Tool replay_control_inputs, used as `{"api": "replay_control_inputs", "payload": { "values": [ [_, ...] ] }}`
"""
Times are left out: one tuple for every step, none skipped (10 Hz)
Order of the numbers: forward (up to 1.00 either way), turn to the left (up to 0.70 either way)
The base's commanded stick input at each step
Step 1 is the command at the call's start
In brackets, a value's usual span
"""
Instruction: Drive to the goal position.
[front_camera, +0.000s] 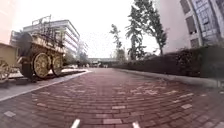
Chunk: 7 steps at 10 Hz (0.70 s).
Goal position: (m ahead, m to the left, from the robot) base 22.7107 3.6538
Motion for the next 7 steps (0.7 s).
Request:
{"api": "replay_control_inputs", "payload": {
  "values": [
    [0.70,-0.10],
    [0.70,-0.04],
    [0.70,0.00],
    [0.70,0.00],
    [0.70,0.00],
    [0.70,0.00],
    [0.70,0.00]
  ]
}}
